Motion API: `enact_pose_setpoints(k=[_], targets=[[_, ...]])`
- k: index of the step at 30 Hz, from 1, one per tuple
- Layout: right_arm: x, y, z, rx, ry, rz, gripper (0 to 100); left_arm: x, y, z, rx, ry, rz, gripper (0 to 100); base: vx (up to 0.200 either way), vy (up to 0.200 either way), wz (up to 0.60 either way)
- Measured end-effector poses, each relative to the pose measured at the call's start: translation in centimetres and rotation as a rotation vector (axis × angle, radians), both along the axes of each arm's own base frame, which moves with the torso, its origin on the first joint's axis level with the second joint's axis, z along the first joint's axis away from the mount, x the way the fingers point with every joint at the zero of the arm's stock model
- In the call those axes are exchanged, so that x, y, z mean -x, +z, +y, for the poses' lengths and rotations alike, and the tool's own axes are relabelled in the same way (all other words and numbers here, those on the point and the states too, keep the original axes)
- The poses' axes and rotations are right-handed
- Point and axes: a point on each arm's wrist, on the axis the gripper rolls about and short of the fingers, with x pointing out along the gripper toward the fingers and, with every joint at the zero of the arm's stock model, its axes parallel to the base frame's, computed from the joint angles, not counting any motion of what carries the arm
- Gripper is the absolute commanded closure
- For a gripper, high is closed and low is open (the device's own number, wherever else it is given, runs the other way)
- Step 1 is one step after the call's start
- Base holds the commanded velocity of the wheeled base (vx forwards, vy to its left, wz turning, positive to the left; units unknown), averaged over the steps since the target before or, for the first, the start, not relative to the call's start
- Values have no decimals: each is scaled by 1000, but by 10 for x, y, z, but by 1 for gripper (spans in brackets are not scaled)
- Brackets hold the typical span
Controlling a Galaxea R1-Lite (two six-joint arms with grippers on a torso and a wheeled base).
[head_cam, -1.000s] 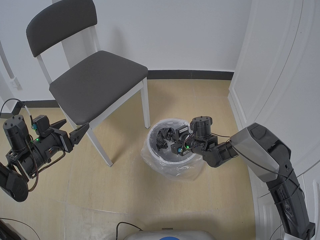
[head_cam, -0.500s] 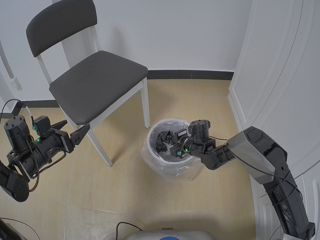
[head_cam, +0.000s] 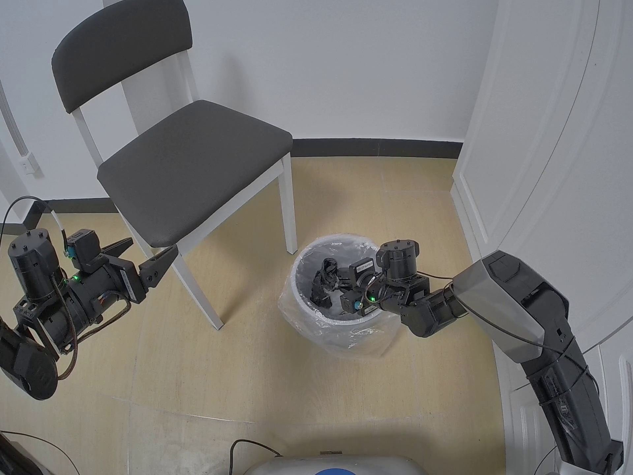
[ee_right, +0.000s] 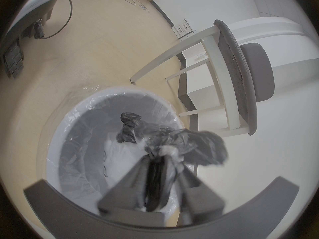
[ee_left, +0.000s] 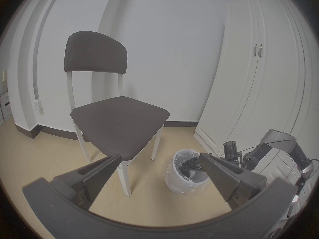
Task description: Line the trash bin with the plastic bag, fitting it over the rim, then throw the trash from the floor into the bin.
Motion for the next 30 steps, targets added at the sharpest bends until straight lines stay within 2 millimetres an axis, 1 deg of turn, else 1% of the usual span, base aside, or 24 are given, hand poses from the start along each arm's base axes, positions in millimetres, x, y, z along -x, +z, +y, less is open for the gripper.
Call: enact_pose_setpoints(k=[8,16,20,24,26,30], targets=[[0,-3,-5,4,-9,9,0,0,0,0,0,0,0,0,0,0,0],[-1,0,-7,-4,-10,8,0,0,0,-1,0,-3,2,0,0,0,0],[-1,9,-7,-11,-11,-2,0,1,-1,-1,-1,-6,5,0,0,0,0],[0,23,-7,-30,-15,-17,0,1,-2,-3,-1,-13,9,0,0,0,0],[1,31,-9,-63,-30,-7,0,2,-2,-4,-2,-18,11,0,0,0,0],[6,40,-12,-122,-65,33,0,2,-3,-5,-3,-22,13,0,0,0,0]])
